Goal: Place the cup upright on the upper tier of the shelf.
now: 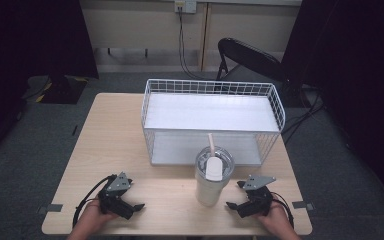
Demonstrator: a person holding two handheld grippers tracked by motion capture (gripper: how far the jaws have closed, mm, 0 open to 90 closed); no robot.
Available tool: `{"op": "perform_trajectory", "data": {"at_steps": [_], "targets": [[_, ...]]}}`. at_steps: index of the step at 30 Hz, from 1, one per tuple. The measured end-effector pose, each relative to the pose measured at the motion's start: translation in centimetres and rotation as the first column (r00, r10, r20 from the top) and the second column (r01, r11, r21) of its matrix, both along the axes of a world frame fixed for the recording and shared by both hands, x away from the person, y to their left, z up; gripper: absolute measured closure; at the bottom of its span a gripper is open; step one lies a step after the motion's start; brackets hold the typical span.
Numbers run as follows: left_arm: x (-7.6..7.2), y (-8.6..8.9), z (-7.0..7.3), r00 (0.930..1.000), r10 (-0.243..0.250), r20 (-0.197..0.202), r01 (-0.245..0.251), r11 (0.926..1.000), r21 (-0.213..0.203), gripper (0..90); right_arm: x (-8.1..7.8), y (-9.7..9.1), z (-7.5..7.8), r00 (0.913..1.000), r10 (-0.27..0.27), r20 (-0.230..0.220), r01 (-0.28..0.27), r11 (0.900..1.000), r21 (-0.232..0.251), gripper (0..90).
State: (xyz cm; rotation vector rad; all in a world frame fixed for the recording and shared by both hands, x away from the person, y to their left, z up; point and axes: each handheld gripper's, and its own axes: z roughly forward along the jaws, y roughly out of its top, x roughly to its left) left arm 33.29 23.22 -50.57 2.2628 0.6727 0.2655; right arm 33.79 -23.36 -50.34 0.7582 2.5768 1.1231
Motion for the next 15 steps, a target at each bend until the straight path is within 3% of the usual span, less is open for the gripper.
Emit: {"op": "perform_trajectory", "data": {"at_steps": [8,10,15], "targets": [[0.0,0.0,0.0,1.0,-0.002,0.0,0.002,1.0,0.0,0.0,-0.1,0.1,0.3,0.9998,0.007,-0.021,-0.007,0.9999,-0.013,13.6],[0.0,0.0,0.0,1.0,-0.002,0.0,0.002,1.0,0.0,0.0,0.0,0.2,0.5,0.9982,0.018,-0.058,-0.016,0.9996,0.021,14.6],[0.0,0.0,0.0,1.0,-0.003,0.0,0.003,1.0,0.0,0.0,-0.1,0.7,1.5,0.9979,0.046,-0.047,-0.043,0.9976,0.054,13.9]]}}
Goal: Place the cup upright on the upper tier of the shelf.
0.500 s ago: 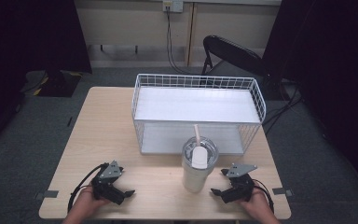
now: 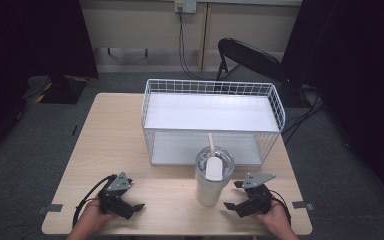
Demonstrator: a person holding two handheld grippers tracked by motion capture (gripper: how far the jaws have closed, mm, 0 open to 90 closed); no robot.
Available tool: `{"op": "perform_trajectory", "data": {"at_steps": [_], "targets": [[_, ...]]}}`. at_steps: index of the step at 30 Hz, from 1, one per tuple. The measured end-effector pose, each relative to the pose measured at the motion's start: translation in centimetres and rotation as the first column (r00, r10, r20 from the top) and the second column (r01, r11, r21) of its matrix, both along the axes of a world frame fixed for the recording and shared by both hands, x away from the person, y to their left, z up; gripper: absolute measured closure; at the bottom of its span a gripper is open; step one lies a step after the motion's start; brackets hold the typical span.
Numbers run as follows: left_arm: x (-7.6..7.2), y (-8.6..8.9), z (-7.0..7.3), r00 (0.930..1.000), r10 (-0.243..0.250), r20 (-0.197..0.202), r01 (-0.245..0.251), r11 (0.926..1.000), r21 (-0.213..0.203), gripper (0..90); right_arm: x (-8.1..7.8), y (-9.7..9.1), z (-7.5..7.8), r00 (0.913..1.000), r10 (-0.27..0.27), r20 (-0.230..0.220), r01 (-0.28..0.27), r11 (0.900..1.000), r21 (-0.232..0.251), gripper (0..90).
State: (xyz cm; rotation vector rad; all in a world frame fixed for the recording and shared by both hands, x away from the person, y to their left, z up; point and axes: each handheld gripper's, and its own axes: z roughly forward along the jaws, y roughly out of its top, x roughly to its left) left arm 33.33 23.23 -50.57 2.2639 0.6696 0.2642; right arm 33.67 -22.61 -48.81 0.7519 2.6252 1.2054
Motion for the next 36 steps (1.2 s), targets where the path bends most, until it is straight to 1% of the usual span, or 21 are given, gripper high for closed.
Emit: {"op": "perform_trajectory", "data": {"at_steps": [2,3,8,9,11,12,14,15,16,18,21,24,27,30,32,33,36], "targets": [[0.0,0.0,0.0,1.0,0.0,0.0,0.0,1.0,0.0,0.0,0.0,0.2,0.2,1.0,0.008,0.004,-0.008,1.0,0.004,13.9],[0.0,0.0,0.0,1.0,0.001,0.0,-0.001,1.0,-0.002,0.0,-0.2,0.4,0.6,0.9993,0.036,0.005,-0.036,0.9993,0.014,14.7],[0.0,0.0,0.0,1.0,0.0,0.0,0.0,1.0,-0.001,0.0,-0.5,0.9,1.3,0.9981,0.062,0.004,-0.062,0.9975,0.034,16.0],[0.0,0.0,0.0,1.0,0.0,0.0,0.0,1.0,-0.001,0.0,-0.5,1.0,1.6,0.9975,0.071,-0.006,-0.07,0.9958,0.058,16.2],[0.0,0.0,0.0,1.0,0.001,0.0,-0.001,1.0,-0.001,0.0,-0.5,1.2,1.9,0.9971,0.076,0.0,-0.076,0.9954,0.058,15.8],[0.0,0.0,0.0,1.0,0.001,0.0,-0.001,1.0,-0.001,0.0,-0.5,1.2,1.9,0.9971,0.076,0.0,-0.076,0.9954,0.058,15.8],[0.0,0.0,0.0,1.0,0.0,0.0,0.0,1.0,-0.001,0.0,-0.5,1.4,2.3,0.9975,0.07,0.005,-0.07,0.9947,0.076,15.5],[0.0,0.0,0.0,1.0,0.0,0.0,0.0,1.0,-0.001,0.0,-0.5,1.4,2.5,0.9978,0.067,0.004,-0.067,0.9933,0.094,15.6],[0.0,0.0,0.0,1.0,0.0,0.0,0.0,1.0,0.0,0.0,-0.5,1.4,2.5,0.9978,0.067,0.004,-0.067,0.9933,0.094,15.6],[0.0,0.0,0.0,1.0,0.001,0.0,-0.001,1.0,-0.001,0.0,-0.4,1.4,2.7,0.9982,0.06,-0.001,-0.06,0.9912,0.118,15.3],[0.0,0.0,0.0,1.0,0.001,0.0,-0.001,1.0,-0.001,0.0,-0.2,1.7,3.2,0.9985,0.054,0.012,-0.055,0.9882,0.143,14.2],[0.0,0.0,0.0,1.0,0.0,0.0,0.0,1.0,0.0,0.0,-0.1,1.9,3.4,0.9986,0.052,0.013,-0.053,0.9869,0.152,14.1],[0.0,0.0,0.0,1.0,0.0,0.0,0.0,1.0,0.0,0.0,0.2,2.2,3.5,0.9987,0.05,0.011,-0.052,0.9823,0.18,13.5],[0.0,0.0,0.0,1.0,0.0,0.0,0.0,1.0,-0.001,0.0,0.3,2.4,3.6,0.9989,0.045,0.014,-0.047,0.9808,0.189,13.5],[0.0,0.0,0.0,1.0,0.0,0.0,0.0,1.0,0.0,0.1,0.4,2.5,3.7,0.9989,0.045,0.016,-0.047,0.9772,0.207,13.4],[0.0,0.0,0.0,1.0,0.001,0.0,-0.001,1.0,-0.001,0.1,0.4,2.5,3.7,0.9989,0.045,0.016,-0.047,0.9772,0.207,13.4],[0.0,0.0,0.0,1.0,0.0,0.0,0.0,1.0,0.0,0.0,0.4,2.7,3.7,0.9984,0.049,0.027,-0.054,0.9734,0.222,13.4]]}}
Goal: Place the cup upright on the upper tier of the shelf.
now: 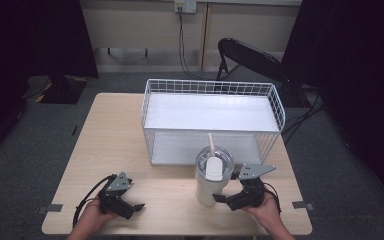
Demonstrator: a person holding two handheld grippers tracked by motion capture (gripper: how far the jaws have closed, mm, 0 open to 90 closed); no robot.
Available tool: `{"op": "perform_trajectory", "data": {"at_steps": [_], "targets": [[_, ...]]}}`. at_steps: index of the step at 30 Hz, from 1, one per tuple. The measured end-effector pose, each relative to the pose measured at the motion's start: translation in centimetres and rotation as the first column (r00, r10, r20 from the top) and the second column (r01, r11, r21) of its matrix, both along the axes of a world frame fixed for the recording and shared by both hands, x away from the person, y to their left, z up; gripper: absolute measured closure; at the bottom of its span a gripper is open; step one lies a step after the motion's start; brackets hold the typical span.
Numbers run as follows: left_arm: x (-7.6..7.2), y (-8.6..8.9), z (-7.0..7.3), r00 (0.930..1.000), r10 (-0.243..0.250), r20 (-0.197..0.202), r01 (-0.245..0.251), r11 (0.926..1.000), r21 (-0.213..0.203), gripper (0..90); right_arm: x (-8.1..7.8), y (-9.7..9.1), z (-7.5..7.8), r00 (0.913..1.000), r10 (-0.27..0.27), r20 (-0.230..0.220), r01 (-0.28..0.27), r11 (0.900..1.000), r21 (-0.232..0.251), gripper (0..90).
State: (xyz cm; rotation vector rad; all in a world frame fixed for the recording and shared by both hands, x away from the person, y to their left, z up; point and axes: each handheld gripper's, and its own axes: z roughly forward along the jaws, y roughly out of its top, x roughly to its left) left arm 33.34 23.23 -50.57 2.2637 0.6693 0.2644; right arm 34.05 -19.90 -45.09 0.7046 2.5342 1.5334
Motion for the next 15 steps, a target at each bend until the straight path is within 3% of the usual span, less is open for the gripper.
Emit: {"op": "perform_trajectory", "data": {"at_steps": [15], "targets": [[0.0,-0.01,-0.01,1.0,0.001,0.0,-0.001,1.0,-0.001,0.0,0.26,0.8,0.23,0.9996,0.012,0.026,-0.014,0.9991,0.04,11.2]]}}
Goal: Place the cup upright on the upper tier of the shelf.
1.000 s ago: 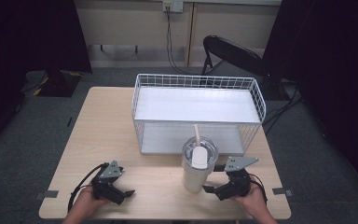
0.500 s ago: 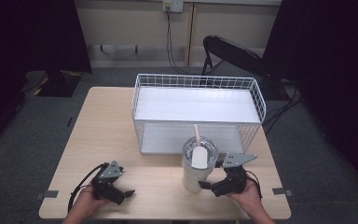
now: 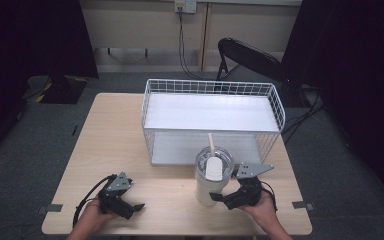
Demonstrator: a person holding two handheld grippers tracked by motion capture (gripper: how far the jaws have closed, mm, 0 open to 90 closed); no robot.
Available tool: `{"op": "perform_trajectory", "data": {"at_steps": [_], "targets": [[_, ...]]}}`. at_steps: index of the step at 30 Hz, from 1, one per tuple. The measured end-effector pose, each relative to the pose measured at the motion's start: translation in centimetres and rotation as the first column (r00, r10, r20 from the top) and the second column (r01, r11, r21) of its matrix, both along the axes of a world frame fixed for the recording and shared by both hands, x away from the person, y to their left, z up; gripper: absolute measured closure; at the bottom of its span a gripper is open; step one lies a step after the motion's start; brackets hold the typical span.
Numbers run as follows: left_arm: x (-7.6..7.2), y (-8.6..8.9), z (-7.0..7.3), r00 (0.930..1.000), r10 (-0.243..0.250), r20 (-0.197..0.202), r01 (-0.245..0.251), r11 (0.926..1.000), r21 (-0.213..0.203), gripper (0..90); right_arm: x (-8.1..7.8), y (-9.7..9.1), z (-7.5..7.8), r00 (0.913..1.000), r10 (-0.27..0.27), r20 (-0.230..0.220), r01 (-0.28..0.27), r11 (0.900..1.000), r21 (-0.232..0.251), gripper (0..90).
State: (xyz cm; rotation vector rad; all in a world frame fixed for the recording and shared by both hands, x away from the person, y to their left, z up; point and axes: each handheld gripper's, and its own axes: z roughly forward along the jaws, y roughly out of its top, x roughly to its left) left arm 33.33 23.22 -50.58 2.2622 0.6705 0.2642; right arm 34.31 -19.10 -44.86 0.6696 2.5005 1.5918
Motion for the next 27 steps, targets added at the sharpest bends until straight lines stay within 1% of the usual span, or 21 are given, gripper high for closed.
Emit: {"op": "perform_trajectory", "data": {"at_steps": [3,5,7,8,9,12,14,20,27], "targets": [[0.0,0.0,0.0,1.0,0.0,0.0,0.0,1.0,0.0,0.0,0.1,0.0,0.0,1.0,0.002,-0.001,-0.002,1.0,0.009,10.9],[0.0,0.0,0.0,1.0,0.0,0.0,0.0,1.0,0.0,0.0,0.2,0.0,-0.1,1.0,0.006,0.001,-0.006,0.9995,0.03,10.1],[0.0,0.0,0.0,1.0,0.0,0.0,0.0,1.0,0.0,0.0,0.2,0.0,-0.1,1.0,0.006,0.004,-0.006,0.9994,0.034,10.0],[0.0,0.0,0.0,1.0,0.0,0.0,0.0,1.0,0.0,0.0,0.1,0.2,0.0,0.9997,0.002,0.024,-0.003,0.9993,0.036,9.8],[0.0,0.0,0.0,1.0,0.0,0.0,0.0,1.0,0.0,0.0,0.1,0.2,0.0,0.9994,0.001,0.034,-0.003,0.9992,0.039,9.6],[0.0,0.0,0.0,1.0,0.0,0.0,0.0,1.0,0.0,0.0,0.1,0.3,0.0,0.9992,0.001,0.039,-0.002,0.9991,0.042,9.3],[0.0,0.0,0.0,1.0,0.0,0.0,0.0,1.0,0.0,0.0,0.0,0.5,0.1,0.9981,-0.003,0.062,0.0,0.999,0.046,9.0],[0.0,0.0,0.0,1.0,0.0,0.0,0.0,1.0,0.001,0.0,0.1,0.9,0.0,0.9966,-0.01,0.081,0.006,0.9985,0.054,8.4],[0.0,0.0,0.0,1.0,0.0,0.0,0.0,1.0,0.0,0.0,0.1,1.0,-0.1,0.9961,-0.018,0.086,0.012,0.9976,0.068,8.0]]}}
